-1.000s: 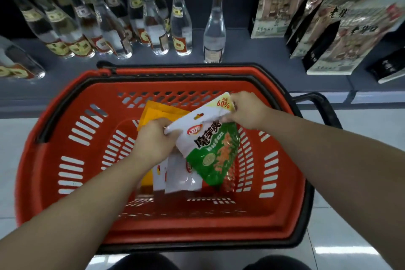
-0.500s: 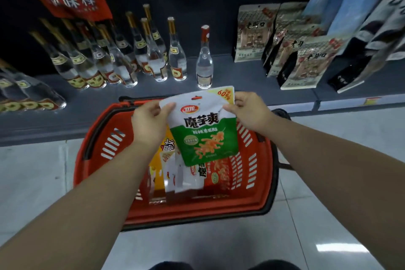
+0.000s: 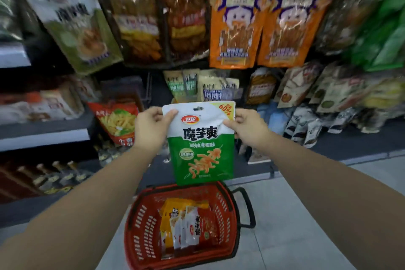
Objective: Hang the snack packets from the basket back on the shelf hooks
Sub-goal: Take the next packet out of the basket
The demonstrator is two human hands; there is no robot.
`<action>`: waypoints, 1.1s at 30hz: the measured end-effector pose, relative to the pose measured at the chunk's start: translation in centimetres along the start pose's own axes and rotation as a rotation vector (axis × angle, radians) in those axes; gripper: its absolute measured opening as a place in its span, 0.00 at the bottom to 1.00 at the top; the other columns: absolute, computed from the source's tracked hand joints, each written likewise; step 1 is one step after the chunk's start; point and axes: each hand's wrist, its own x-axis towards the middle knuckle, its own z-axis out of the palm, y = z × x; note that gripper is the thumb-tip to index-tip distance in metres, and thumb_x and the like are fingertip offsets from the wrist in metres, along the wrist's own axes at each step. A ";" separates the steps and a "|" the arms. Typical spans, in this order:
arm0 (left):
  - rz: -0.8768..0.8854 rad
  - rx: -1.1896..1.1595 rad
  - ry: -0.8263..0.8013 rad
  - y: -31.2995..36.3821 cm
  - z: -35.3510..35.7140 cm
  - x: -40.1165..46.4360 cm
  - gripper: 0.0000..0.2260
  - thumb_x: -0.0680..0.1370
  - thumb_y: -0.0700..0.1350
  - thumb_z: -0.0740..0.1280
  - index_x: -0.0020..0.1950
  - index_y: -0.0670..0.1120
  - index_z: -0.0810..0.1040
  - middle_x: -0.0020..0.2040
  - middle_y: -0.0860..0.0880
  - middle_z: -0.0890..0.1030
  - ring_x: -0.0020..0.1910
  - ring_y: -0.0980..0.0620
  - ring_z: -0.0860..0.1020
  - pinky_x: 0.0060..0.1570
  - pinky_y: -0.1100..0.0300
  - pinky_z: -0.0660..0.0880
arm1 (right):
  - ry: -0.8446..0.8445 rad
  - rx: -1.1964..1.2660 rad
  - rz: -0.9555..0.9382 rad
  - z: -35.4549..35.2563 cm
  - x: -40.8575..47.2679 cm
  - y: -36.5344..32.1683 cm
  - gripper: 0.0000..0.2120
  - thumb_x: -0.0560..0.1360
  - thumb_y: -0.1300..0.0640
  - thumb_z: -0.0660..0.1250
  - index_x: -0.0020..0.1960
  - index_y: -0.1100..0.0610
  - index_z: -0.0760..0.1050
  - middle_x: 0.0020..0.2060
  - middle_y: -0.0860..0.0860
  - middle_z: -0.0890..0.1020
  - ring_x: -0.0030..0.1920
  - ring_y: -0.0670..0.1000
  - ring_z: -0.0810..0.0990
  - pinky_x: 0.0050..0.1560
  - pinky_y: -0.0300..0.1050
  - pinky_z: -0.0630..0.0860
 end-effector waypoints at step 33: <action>0.454 -0.113 -0.007 44.6 8.4 13.5 0.05 0.76 0.44 0.70 0.41 0.45 0.81 0.37 0.52 0.81 0.36 0.57 0.77 0.34 0.65 0.70 | 0.455 0.023 -0.321 -35.9 8.6 -25.9 0.24 0.75 0.47 0.67 0.49 0.71 0.72 0.49 0.71 0.78 0.46 0.70 0.79 0.52 0.62 0.77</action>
